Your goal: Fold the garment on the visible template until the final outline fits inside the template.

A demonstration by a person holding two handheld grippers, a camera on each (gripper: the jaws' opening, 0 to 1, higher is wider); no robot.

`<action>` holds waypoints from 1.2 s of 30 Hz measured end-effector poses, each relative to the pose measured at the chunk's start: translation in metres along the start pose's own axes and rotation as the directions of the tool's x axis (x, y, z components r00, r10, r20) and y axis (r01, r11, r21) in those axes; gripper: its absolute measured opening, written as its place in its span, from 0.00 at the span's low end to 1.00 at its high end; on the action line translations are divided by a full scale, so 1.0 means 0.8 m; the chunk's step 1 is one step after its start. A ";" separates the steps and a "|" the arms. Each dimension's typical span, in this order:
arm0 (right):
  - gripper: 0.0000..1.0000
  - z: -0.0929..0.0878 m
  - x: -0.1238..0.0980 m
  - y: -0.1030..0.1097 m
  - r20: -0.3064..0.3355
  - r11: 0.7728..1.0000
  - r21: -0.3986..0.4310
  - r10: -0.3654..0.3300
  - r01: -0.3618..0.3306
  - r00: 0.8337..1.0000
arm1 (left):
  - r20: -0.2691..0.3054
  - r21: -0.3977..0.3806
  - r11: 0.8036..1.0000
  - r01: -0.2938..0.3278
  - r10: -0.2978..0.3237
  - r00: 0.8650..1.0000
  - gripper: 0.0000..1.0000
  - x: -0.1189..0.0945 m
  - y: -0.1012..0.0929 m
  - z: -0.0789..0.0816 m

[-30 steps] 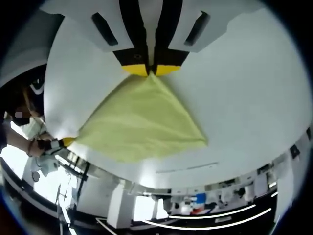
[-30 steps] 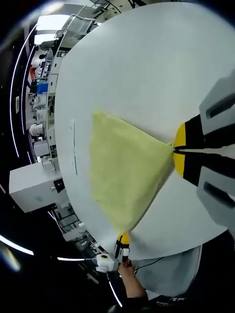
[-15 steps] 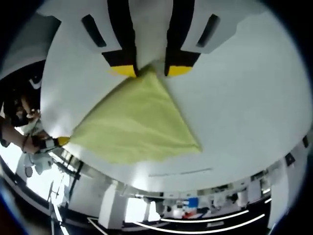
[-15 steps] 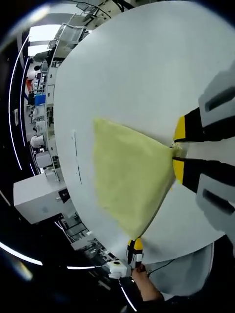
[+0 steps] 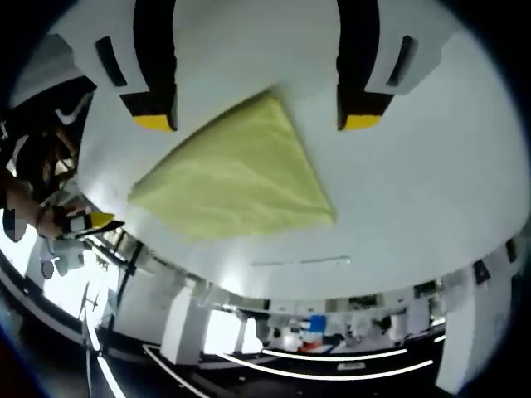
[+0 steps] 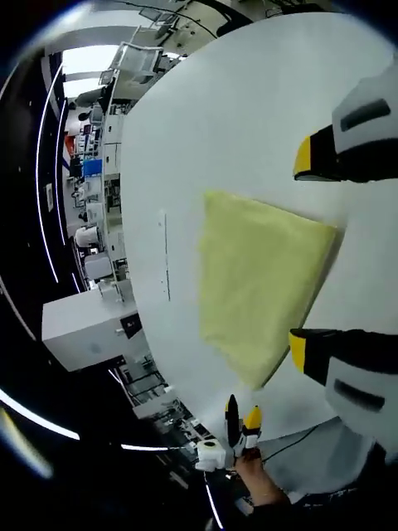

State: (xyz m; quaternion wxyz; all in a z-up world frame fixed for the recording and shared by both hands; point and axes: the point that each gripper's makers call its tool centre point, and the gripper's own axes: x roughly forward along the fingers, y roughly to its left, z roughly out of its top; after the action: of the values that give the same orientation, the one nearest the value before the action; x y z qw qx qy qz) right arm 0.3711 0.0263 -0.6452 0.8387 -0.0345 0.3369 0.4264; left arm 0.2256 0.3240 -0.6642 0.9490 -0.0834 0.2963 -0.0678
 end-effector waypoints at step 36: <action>0.99 0.053 -0.105 0.101 0.132 0.988 -0.155 0.009 0.012 0.991 | 0.107 0.002 1.000 -0.025 0.024 0.994 0.99 -0.098 -0.064 0.048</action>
State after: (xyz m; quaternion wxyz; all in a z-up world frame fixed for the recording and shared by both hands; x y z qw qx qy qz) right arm 0.2993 0.0338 -0.5442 0.8543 -0.0717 0.2462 0.4522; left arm 0.1793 0.2926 -0.5798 0.9645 -0.0816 0.2458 -0.0523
